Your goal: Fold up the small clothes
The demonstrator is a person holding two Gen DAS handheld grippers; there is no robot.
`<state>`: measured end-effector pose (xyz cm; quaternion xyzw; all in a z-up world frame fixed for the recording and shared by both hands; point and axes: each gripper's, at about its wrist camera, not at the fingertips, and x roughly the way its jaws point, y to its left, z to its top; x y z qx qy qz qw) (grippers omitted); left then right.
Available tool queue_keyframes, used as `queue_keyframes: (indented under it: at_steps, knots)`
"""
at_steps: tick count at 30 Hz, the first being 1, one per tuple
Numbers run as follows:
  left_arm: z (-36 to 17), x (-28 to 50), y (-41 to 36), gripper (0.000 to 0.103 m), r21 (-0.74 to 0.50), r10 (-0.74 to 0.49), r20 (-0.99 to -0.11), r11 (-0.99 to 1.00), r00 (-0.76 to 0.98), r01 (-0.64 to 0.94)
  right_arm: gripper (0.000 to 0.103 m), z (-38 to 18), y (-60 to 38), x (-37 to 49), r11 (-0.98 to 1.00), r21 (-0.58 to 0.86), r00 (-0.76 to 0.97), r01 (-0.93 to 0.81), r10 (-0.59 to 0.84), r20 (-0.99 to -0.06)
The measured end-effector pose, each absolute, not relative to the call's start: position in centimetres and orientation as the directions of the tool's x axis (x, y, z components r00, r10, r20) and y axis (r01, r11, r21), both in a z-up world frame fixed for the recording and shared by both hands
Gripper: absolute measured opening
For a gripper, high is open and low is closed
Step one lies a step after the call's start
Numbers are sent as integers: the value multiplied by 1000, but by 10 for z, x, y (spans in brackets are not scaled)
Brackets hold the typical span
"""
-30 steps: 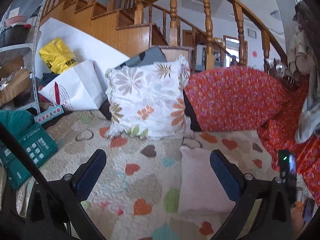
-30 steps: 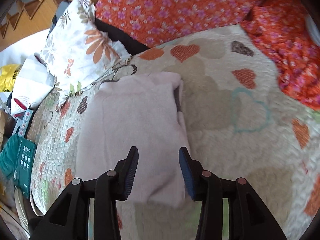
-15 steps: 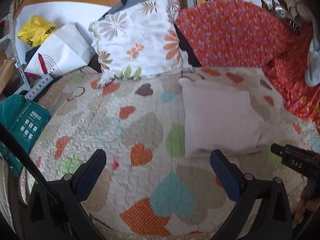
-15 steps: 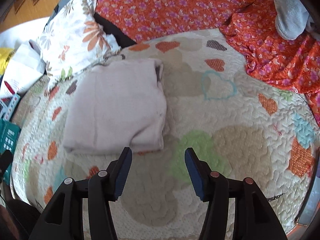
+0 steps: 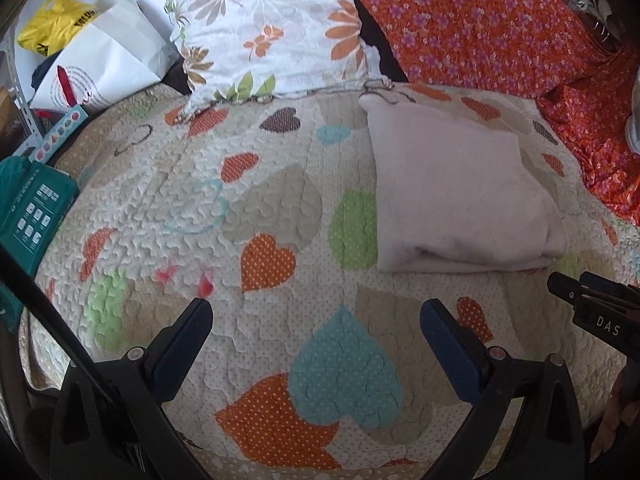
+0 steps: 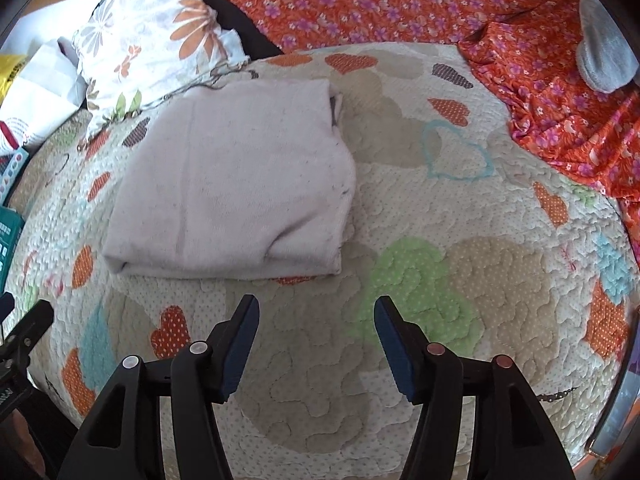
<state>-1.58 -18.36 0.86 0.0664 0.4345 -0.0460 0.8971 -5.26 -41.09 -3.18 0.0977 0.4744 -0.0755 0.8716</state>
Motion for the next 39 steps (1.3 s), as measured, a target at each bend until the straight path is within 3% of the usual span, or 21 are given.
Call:
queue_keyframes:
  at_steps: [14, 32, 39]
  knots:
    - [-60, 3, -179, 103, 11, -50, -898, 991, 438, 136, 73, -62, -396, -39, 981, -11, 422, 195, -94, -902]
    - [-65, -3, -172, 103, -38, -87, -870, 993, 486, 109, 85, -67, -393, -36, 980, -31, 406, 195, -109, -907]
    - [-65, -6, -171, 103, -47, -92, -858, 994, 505, 100, 95, -71, -400, -32, 975, -6, 395, 222, -96, -914]
